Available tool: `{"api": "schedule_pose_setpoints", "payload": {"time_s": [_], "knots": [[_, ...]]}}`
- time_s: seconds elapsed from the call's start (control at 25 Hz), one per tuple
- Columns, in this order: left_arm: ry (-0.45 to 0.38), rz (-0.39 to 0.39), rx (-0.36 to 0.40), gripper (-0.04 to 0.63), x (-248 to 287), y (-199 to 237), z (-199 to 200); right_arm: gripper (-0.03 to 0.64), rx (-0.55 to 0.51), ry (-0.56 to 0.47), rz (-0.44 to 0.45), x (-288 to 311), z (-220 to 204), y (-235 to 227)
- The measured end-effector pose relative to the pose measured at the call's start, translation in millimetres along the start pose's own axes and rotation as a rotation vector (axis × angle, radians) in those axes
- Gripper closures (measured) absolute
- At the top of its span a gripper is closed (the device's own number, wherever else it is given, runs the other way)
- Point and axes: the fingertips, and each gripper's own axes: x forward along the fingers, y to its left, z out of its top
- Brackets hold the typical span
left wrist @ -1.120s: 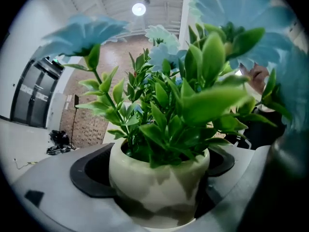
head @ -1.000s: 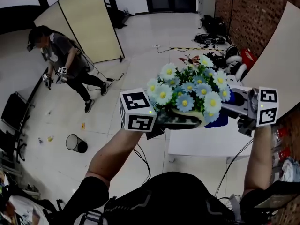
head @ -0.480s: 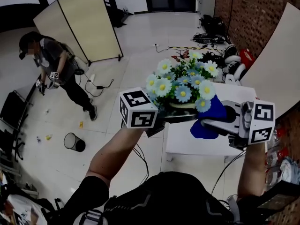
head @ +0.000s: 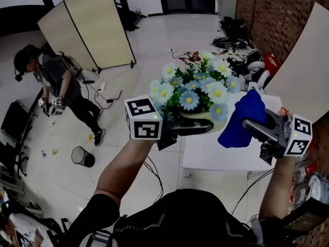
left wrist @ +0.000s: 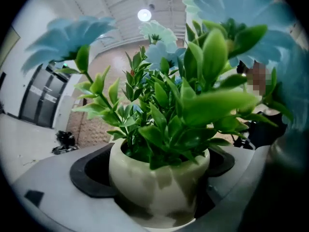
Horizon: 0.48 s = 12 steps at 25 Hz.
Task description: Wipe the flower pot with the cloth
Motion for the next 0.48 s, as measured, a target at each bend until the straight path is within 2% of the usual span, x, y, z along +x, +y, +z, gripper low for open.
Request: {"api": "schedule_pose_setpoints", "payload": {"time_s": [0.08, 0.12, 0.24, 0.32, 0.4, 0.48], "knots": [[-0.005, -0.111, 0.028, 0.049, -4.0, -18.8, 4.6, 0.540, -0.012, -0.002, -0.023, 2.8, 9.8, -22.0], [-0.006, -0.166, 0.037, 0.049, -4.9, -28.5, 7.3, 0.540, -0.026, 0.027, -0.005, 8.7, 11.4, -30.1], [0.023, -0.290, 0.075, 0.049, 3.3, -58.5, 9.9, 0.540, -0.034, 0.117, 0.151, 28.0, 7.9, -35.2], [0.061, -0.331, 0.109, 0.049, 11.5, -74.3, 3.9, 0.540, -0.014, 0.144, 0.294, 33.3, 2.7, -25.0], [0.086, -0.337, 0.123, 0.049, 15.4, -79.3, -2.5, 0.540, -0.025, 0.185, 0.421, 35.3, -5.9, -11.8], [0.099, -0.342, 0.117, 0.049, 17.2, -80.5, -6.2, 0.540, -0.047, 0.221, 0.485, 34.4, -13.7, -3.8]]}}
